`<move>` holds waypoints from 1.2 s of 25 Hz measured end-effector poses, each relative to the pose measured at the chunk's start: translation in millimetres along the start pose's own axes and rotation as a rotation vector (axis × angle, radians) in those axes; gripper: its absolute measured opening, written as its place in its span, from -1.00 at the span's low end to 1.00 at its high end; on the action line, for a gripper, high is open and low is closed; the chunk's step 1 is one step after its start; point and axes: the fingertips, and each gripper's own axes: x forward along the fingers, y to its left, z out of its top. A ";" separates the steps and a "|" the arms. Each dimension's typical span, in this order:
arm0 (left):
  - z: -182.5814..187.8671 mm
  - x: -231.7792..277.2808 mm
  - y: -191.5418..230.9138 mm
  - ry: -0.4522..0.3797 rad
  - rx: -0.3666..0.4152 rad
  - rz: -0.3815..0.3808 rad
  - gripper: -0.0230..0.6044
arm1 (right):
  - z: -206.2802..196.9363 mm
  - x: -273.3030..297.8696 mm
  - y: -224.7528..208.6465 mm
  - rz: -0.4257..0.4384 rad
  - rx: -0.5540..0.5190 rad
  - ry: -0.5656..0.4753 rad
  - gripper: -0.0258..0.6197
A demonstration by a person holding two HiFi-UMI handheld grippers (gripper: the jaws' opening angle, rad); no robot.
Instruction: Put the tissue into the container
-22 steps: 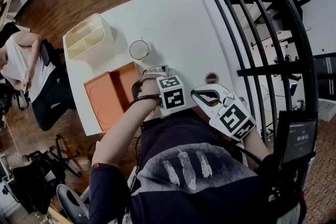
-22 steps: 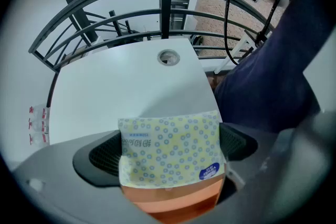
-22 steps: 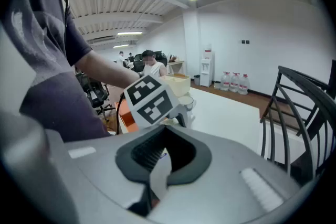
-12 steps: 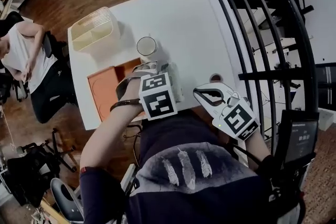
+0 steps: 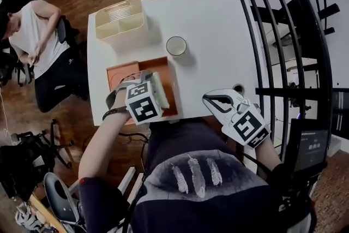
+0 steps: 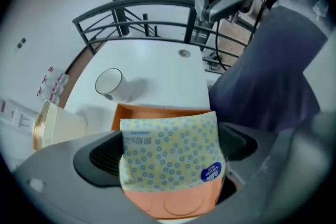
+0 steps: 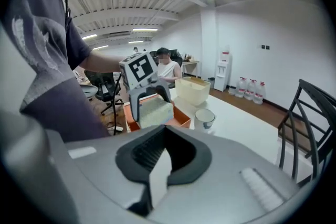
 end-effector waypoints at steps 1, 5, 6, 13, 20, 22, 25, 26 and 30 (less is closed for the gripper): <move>2.4 4.6 0.9 -0.024 -0.006 0.002 0.89 | 2.5 5.2 3.6 0.004 -0.004 0.003 -0.91; 3.5 11.0 -5.3 -0.020 0.078 -0.017 0.87 | 20.6 20.9 20.3 0.013 -0.016 0.006 -0.91; 4.1 11.5 -6.3 -0.018 0.101 -0.021 0.87 | 23.7 23.2 22.7 0.013 -0.017 0.009 -0.91; 7.8 14.3 -4.4 -0.001 0.178 -0.043 0.83 | 20.9 24.9 24.9 0.002 0.004 0.032 -0.91; 7.1 36.7 13.8 0.001 0.164 -0.012 0.83 | 17.9 22.9 23.0 -0.017 0.016 0.024 -0.91; 8.6 44.7 18.3 -0.035 0.138 0.005 0.84 | 15.5 22.2 22.6 -0.019 0.019 0.026 -0.91; 6.4 54.5 19.7 -0.047 0.117 0.000 0.86 | 9.2 23.2 21.7 -0.015 0.012 0.036 -0.91; 4.7 55.7 18.3 -0.042 0.115 -0.010 0.87 | 7.3 23.7 21.4 -0.013 0.008 0.041 -0.91; -1.2 41.9 8.8 -0.060 0.091 -0.026 0.89 | 8.1 25.9 22.7 0.001 -0.001 0.050 -0.91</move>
